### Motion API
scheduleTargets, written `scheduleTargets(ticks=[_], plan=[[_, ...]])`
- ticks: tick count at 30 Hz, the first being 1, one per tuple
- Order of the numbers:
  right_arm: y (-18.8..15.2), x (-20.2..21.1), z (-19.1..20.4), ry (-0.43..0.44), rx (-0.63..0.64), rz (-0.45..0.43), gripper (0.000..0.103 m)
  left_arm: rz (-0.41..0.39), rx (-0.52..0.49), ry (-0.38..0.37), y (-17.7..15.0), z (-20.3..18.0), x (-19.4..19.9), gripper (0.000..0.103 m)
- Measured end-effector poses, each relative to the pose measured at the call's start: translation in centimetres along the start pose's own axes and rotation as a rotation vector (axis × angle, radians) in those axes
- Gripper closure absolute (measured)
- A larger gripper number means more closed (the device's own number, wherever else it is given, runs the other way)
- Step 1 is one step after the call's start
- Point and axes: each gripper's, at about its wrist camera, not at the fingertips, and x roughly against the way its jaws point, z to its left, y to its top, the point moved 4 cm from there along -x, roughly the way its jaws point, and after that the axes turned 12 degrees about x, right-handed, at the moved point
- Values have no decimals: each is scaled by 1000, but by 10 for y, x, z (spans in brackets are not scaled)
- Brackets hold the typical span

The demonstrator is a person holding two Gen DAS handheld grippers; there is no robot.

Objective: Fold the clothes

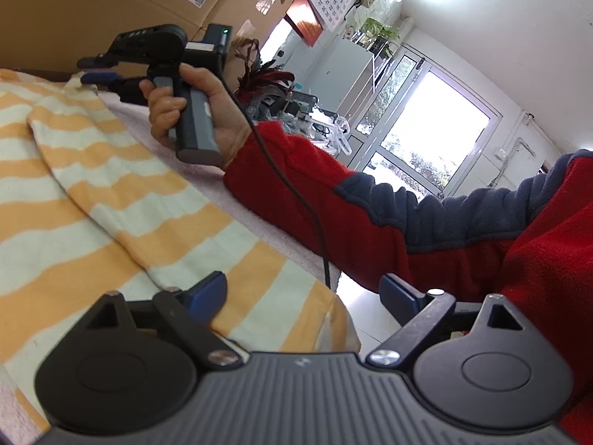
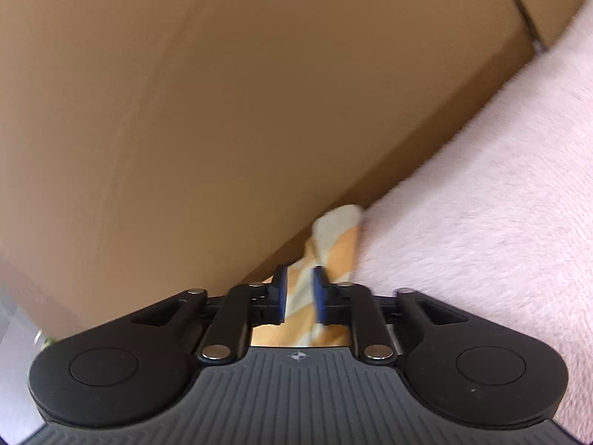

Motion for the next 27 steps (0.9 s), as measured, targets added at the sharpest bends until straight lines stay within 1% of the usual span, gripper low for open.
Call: scheduleTargets(ticks=[1,2,4,5,7,8,9,10,11,14,19,24,27], plan=[[-1,3,13,46,61,6,81,-3,6,7,0,0,1,13],[-6,2,28,122,99,36,80,-7,14,16,1,0,1,13],[-21,-7,52,288,131,162,80,-17,26,24,4,-3,3,13],[-28,-10,60,299,169,207,80,-18,18,33,5,-5,2,13],[-43,-17,74,294,255,288,80,-17,-5,57,6,-8,0,11],[-46,-20,72,254,263,303,80,-7,-7,73,6,-6,-3,10],[-49,-23,68,207,264,313,84,-2,-6,81,4,-4,-6,10],[-48,-28,58,163,235,315,89,-11,-8,72,3,-3,-7,9],[-46,-32,50,145,197,312,103,-18,-5,64,3,-3,-6,8],[-45,-27,44,157,169,315,103,-29,4,49,2,-1,-6,8],[-34,-44,37,180,187,316,103,-51,-5,59,2,-3,-6,8],[-34,-50,41,199,155,297,103,-72,-13,69,1,-4,-6,8],[-34,-49,41,187,146,280,103,-119,4,112,-1,-6,-3,8]])
